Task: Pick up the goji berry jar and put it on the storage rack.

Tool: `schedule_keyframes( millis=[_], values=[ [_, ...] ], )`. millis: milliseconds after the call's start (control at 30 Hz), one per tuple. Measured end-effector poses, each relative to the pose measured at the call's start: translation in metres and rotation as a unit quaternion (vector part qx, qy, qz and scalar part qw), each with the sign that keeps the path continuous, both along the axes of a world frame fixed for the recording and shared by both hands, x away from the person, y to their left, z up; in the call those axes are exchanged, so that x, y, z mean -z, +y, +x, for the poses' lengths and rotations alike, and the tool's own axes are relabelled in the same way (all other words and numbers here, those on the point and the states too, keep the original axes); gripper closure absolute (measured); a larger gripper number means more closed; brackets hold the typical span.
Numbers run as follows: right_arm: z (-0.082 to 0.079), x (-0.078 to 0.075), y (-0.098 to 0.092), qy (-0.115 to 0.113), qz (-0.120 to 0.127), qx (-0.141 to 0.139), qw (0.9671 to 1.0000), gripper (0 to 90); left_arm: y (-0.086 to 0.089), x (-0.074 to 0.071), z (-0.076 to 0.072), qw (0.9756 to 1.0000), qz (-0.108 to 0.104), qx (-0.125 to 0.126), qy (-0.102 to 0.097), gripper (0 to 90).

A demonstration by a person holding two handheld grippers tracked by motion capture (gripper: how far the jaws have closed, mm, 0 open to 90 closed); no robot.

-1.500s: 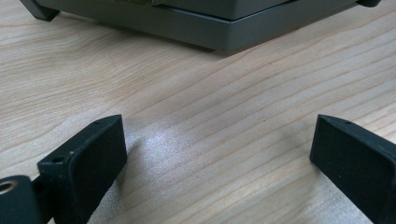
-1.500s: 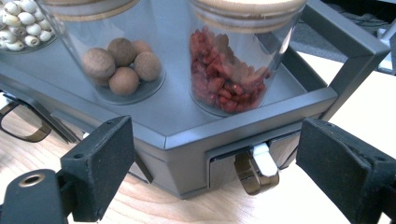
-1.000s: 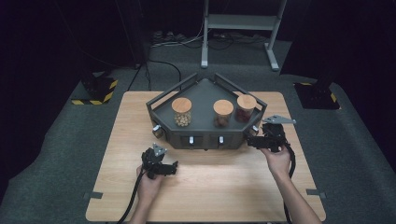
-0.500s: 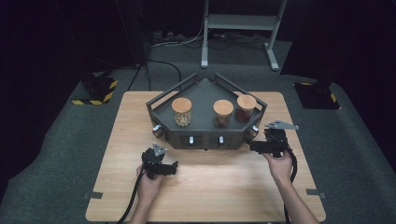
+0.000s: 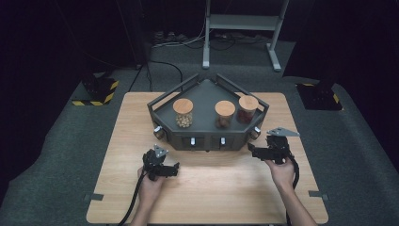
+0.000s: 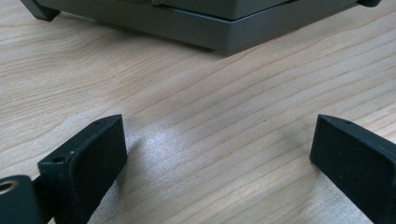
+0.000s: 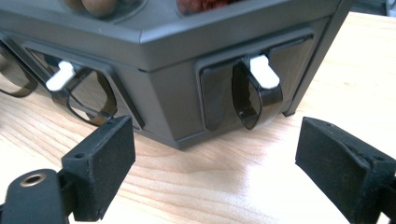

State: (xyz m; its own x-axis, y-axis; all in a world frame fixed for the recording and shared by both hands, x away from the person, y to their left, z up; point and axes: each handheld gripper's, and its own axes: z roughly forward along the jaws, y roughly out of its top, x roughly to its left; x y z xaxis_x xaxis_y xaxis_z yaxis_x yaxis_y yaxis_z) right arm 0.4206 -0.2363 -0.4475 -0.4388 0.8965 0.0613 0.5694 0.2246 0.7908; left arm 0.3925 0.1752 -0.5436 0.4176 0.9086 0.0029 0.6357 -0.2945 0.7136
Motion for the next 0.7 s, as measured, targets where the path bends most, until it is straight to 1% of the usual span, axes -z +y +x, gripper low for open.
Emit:
schedule_keyframes(
  millis=[167, 200, 367, 533, 700],
  values=[
    [-0.001, 0.006, 0.000, 0.004, -0.003, 0.001, 1.0000, 11.8, 0.000, 0.000, 0.000, 1.0000, 0.000, 0.000, 0.000, 4.0],
    [-0.001, 0.009, 0.001, 0.005, -0.004, 0.001, 1.0000, 11.9, 0.000, 0.000, 0.000, 1.0000, 0.000, 0.000, 0.000, 4.0],
    [-0.002, 0.014, 0.002, 0.008, -0.005, 0.002, 1.0000, 11.9, 0.000, 0.000, 0.000, 1.0000, 0.000, -0.001, -0.001, 4.0],
    [-0.004, 0.023, 0.003, 0.016, -0.007, 0.002, 0.9999, 11.9, 0.000, 0.000, 0.000, 1.0000, 0.001, 0.000, 0.000, 4.0],
    [-0.005, 0.029, 0.005, 0.021, -0.009, 0.000, 0.9997, 11.8, 0.000, 0.000, 0.000, 1.0000, 0.000, 0.000, -0.001, 4.0]
  ],
)
